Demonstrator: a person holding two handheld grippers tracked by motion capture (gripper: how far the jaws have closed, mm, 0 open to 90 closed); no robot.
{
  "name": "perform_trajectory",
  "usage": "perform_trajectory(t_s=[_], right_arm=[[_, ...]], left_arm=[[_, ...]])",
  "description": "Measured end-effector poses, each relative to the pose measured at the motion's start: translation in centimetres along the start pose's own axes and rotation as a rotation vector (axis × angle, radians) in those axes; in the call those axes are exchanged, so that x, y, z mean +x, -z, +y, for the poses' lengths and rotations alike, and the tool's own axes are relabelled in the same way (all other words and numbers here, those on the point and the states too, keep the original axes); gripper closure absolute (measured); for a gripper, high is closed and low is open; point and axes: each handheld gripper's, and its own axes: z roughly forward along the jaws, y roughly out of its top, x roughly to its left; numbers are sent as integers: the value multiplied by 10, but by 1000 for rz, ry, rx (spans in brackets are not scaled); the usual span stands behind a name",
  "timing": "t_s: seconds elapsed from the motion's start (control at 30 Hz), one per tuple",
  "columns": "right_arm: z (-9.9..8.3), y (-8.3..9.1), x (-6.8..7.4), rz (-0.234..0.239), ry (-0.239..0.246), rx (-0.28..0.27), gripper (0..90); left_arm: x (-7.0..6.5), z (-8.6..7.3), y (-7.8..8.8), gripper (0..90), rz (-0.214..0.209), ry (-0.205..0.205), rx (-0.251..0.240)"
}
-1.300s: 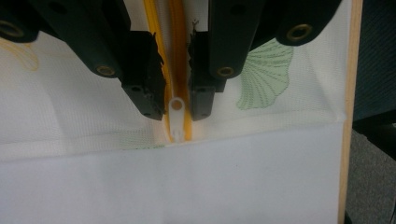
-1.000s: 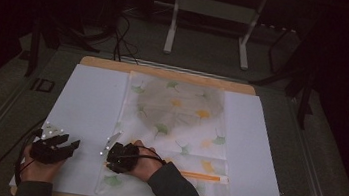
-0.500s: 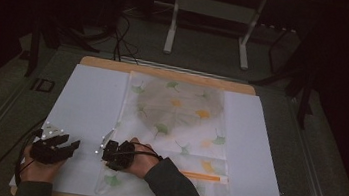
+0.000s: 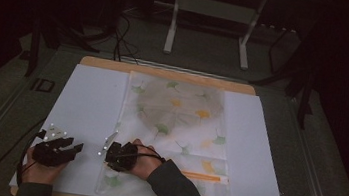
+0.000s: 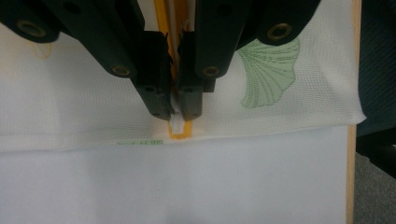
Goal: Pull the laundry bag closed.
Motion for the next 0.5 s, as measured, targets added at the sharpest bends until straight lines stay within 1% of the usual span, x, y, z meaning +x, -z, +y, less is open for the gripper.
perform_trajectory(t_s=[0.03,0.1,0.2,0.27,0.3,0.5], right_arm=[[0,1,0,-1,-1,-3,845],[-1,2,0,1,-5,-11,845],[-1,3,0,-4,-2,-16,845],[-1,3,0,-3,-4,-17,845],[-1,4,1,-4,-4,-17,845],[-2,4,1,-5,-7,-31,845]], left_arm=[[-1,0,0,550,-10,3,2],[-6,0,1,550,-30,-4,8],[-12,1,2,550,-45,-20,12],[-13,1,2,550,-48,-23,13],[-15,1,2,550,-57,-28,13],[-20,1,3,550,-91,-31,13]])
